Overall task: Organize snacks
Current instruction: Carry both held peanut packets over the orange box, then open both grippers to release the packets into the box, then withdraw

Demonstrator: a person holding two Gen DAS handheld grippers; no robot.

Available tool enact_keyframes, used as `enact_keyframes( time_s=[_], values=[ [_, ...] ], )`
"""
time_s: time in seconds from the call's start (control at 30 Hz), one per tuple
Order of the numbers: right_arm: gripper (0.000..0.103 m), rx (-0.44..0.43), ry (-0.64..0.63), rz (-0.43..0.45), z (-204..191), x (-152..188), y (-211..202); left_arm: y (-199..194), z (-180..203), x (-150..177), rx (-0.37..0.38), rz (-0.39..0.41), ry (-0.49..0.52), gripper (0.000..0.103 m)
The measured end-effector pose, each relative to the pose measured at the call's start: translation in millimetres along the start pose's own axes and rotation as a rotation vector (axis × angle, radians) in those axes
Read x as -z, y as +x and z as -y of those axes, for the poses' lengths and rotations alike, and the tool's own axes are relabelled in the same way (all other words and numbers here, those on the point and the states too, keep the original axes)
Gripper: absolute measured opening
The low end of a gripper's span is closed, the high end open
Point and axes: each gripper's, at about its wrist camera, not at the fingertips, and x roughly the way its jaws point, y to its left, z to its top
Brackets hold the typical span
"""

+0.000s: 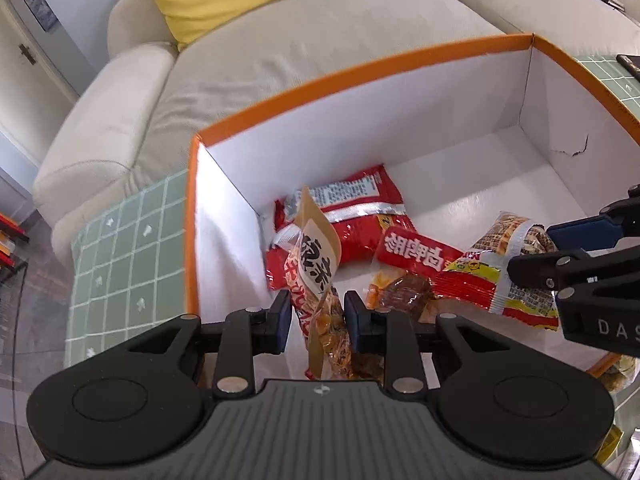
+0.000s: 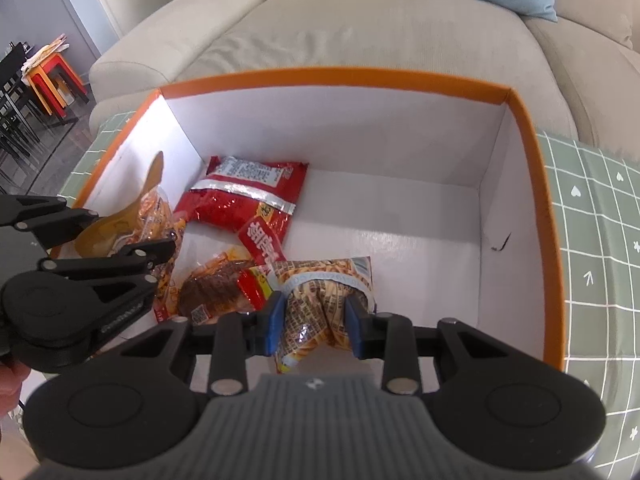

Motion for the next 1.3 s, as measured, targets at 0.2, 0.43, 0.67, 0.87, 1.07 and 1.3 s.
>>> enact_keyframes(
  time_s=[0.2,0.43,0.67,0.87,1.07,1.3],
  values=[
    [0.031,0.002,0.020,-0.020,2.0,0.9,11.1,1.9,-6.6,-0.6,0.088,0.007,-0.040,0.050],
    [0.031,-0.007,0.036,-0.034,1.5,0.7,16.4,-24.9,-21.1,3.3,0.180,0.081,-0.153,0.066],
    [0.036,-0.035,0.061,-0.058,-0.5,-0.2,13.8,-46.0,-37.3,4.8,0.207,0.102,-0.250,0.067],
    [0.046,-0.036,0.072,-0.031,-4.9,0.7,1.0,-60.1,-40.7,9.8,0.179,0.122,-0.291,0.066],
    [0.058,-0.006,0.044,0.036,-7.9,-0.4,-29.2,-82.0,-30.2,17.6,0.114,0.184,-0.216,0.063],
    [0.064,0.020,-0.011,0.159,-6.6,16.1,-75.7,-114.3,-27.5,28.7,0.136,0.267,-0.244,0.063]
  ],
)
